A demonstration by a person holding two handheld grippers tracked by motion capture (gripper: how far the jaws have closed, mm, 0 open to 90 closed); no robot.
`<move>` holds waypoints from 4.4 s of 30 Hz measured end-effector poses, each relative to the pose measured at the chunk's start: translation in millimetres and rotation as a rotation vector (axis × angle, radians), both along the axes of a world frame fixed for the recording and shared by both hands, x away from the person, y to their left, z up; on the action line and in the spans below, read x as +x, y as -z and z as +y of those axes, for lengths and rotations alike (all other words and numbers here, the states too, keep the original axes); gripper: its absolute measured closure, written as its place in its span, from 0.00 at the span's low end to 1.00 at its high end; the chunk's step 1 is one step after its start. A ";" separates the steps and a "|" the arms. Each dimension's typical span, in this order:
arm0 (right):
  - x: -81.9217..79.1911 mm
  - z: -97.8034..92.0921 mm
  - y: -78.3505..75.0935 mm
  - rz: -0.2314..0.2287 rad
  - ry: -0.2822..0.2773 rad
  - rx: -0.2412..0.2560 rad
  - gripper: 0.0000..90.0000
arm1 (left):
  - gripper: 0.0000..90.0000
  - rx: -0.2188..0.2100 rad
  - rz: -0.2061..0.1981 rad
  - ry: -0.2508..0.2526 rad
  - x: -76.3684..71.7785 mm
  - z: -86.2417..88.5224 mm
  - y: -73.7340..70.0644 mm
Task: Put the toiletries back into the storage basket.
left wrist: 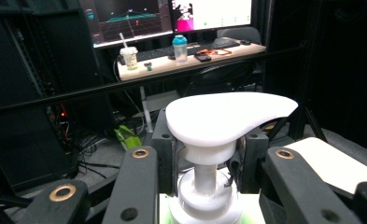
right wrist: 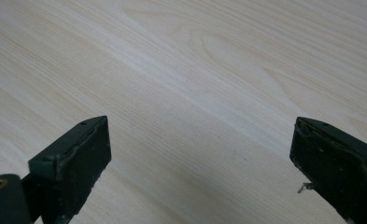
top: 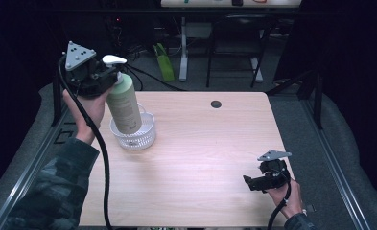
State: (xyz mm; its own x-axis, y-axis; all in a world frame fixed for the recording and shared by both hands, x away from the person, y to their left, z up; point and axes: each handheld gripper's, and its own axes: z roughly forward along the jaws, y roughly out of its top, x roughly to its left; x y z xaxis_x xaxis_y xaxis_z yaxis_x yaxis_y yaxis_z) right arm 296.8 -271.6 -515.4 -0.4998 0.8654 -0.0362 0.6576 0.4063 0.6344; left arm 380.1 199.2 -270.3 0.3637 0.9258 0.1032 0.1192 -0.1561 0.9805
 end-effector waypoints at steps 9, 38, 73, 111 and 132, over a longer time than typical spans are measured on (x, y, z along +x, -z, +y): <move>-0.7 -0.4 -0.1 -0.004 -0.001 -0.001 0.05 | 0.75 -0.001 0.005 -0.013 12.8 2.6 4.5; -2.2 -1.2 -1.1 -0.005 0.001 0.000 0.05 | 0.75 -0.001 0.020 -0.053 43.8 7.2 21.0; -3.0 -1.0 -1.6 -0.006 0.000 0.002 0.05 | 0.75 -0.009 0.080 -0.066 66.3 13.3 49.5; -3.3 -1.0 -2.1 -0.008 -0.001 0.001 0.05 | 0.75 -0.028 0.157 -0.090 70.5 22.9 105.0; -3.7 -0.6 -2.4 -0.008 0.001 0.005 0.05 | 0.75 -0.013 0.203 -0.091 72.7 20.9 131.4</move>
